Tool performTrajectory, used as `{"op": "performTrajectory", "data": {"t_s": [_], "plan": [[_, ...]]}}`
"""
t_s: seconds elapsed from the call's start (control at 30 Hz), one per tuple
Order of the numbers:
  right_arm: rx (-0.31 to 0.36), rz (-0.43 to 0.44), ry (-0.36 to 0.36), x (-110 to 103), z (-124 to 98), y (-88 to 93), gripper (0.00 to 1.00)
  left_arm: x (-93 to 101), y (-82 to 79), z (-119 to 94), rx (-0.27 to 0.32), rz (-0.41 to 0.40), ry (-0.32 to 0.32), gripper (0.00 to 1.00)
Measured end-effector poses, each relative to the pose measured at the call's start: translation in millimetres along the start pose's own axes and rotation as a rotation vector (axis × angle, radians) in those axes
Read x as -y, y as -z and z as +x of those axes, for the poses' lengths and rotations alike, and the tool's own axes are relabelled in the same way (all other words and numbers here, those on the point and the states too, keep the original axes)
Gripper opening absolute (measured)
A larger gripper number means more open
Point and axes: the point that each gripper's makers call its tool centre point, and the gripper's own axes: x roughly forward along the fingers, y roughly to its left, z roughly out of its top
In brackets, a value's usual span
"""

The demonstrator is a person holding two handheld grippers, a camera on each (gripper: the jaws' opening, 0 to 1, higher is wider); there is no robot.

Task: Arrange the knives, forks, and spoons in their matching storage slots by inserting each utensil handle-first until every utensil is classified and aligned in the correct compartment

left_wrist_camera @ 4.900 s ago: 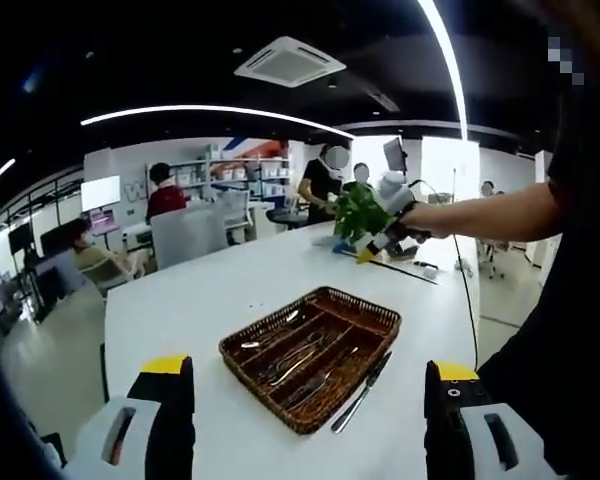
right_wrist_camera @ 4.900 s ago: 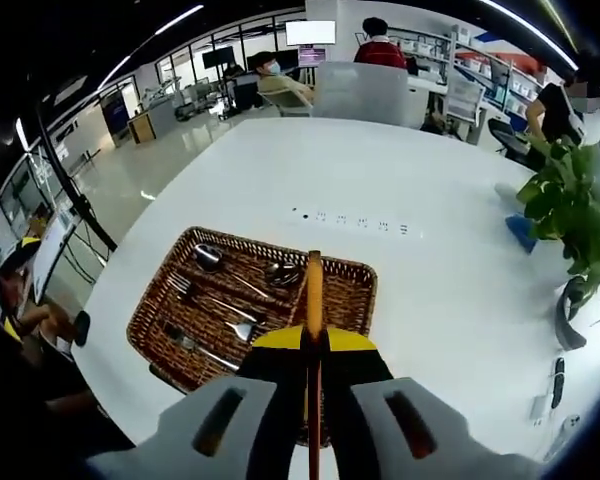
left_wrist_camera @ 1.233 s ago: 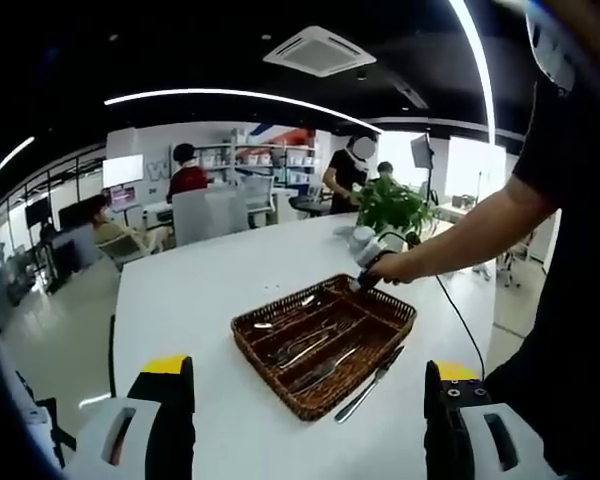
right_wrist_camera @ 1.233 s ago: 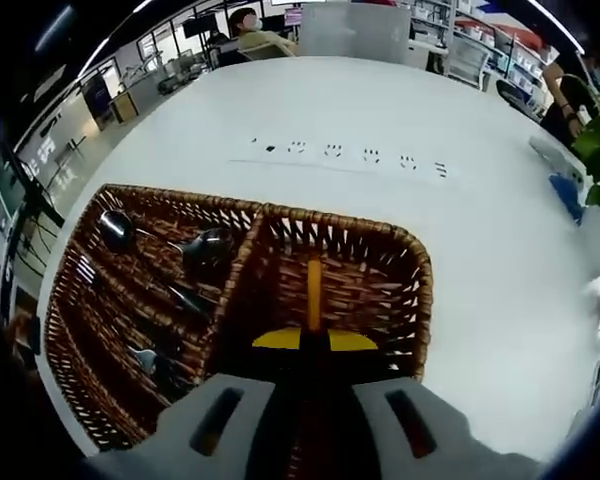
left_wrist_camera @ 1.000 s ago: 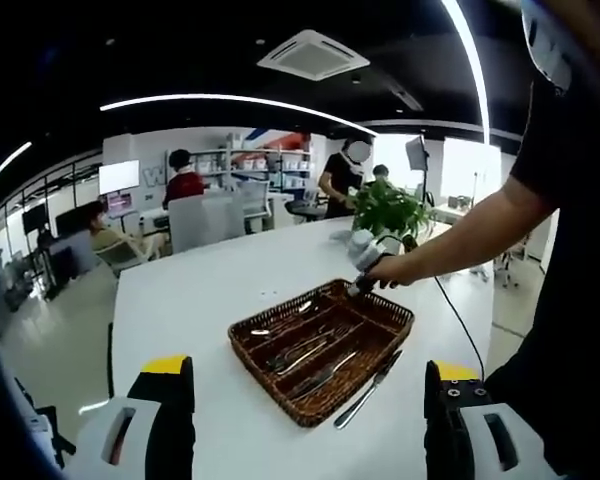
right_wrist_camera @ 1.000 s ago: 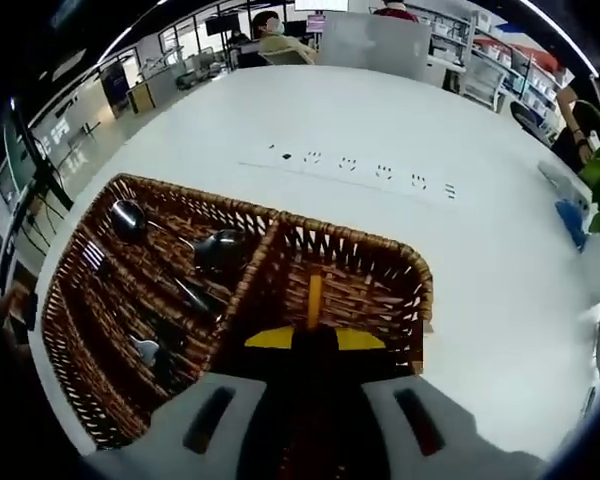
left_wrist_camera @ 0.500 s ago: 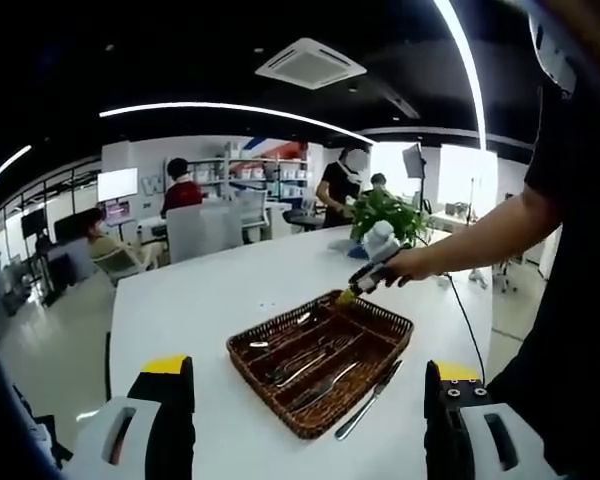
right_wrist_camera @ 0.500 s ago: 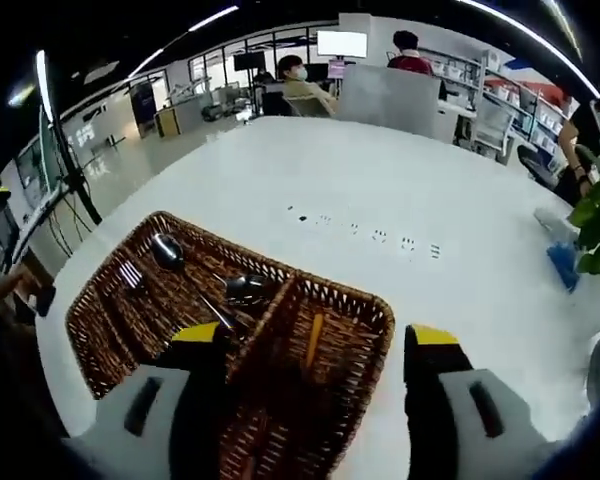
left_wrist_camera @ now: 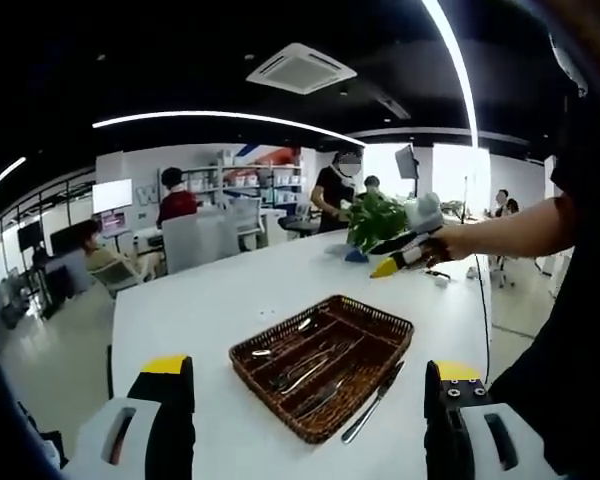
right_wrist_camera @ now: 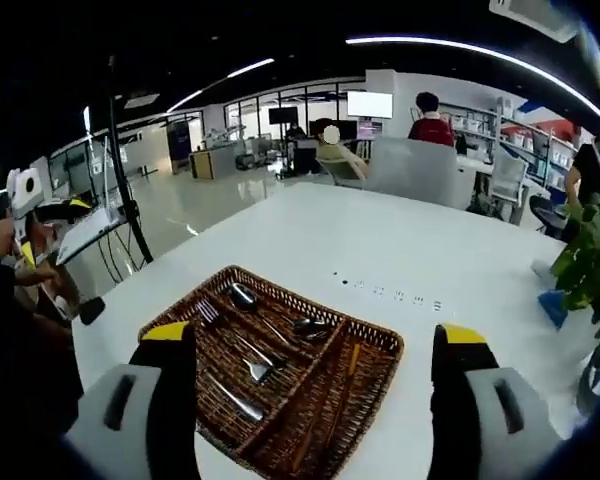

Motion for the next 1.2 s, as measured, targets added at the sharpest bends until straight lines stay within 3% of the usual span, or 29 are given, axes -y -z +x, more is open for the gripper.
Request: {"op": "performTrajectory", "data": {"t_s": [0.17, 0.5, 0.7, 1.0, 1.2], "plan": [[0.009, -0.011, 0.014, -14, -30, 3.8, 0.99, 8.8, -0.1, 2, 0.013, -0.021, 0.042, 1.0], [0.01, -0.059, 0.041, -34, -80, 21.3, 0.99, 33.8, 11.8, 13, -0.033, -0.018, 0.095, 1.0], [-0.019, -0.086, -0.001, -42, -93, 32.5, 0.99, 39.1, 9.2, 18, -0.043, -0.055, 0.043, 1.0], [-0.001, -0.128, -0.083, -45, -103, 44.4, 0.99, 53.6, 13.0, 14, -0.035, 0.01, -0.03, 1.0], [0.0, -0.127, -0.09, -41, -117, 52.1, 0.99, 63.4, 14.0, 12, -0.05, 0.003, -0.064, 1.0]]}}
